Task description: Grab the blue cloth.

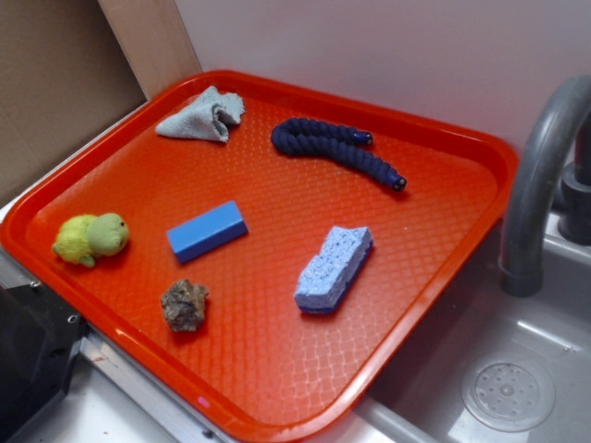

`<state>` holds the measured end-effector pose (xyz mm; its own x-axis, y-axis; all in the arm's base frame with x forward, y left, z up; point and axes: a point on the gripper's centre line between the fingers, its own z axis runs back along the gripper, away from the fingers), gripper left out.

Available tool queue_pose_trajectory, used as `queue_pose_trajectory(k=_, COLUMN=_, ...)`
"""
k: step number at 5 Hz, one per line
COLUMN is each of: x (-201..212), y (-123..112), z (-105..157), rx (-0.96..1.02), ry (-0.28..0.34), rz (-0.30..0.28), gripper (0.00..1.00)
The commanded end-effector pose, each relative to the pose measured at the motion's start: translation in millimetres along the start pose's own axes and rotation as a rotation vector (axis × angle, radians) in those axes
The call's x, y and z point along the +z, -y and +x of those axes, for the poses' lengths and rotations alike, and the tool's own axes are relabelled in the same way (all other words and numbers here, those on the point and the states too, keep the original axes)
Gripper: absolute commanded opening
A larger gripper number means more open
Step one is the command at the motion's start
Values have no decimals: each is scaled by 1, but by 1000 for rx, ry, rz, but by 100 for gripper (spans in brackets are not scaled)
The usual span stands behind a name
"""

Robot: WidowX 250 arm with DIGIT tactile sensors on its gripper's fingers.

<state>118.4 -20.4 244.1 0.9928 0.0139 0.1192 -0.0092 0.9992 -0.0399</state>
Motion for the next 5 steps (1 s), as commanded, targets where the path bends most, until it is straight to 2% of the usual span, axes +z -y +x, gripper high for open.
queue_pose_trajectory(k=1, x=0, y=0, z=0, rx=0, ry=0, rz=0, gripper=100)
queue_pose_trajectory(k=2, x=-12, y=-24, z=34, rx=-186, ry=50, rz=77, gripper=100)
queue_pose_trajectory(k=3, x=-31, y=-49, z=67, rx=-402, ry=28, rz=156, gripper=100)
queue_pose_trajectory(k=4, x=-51, y=-69, z=91, rx=-537, ry=-12, rz=217, gripper=100)
queue_pose_trajectory(k=5, x=-79, y=-88, z=114, rx=-697, ry=-71, rz=268, gripper=100)
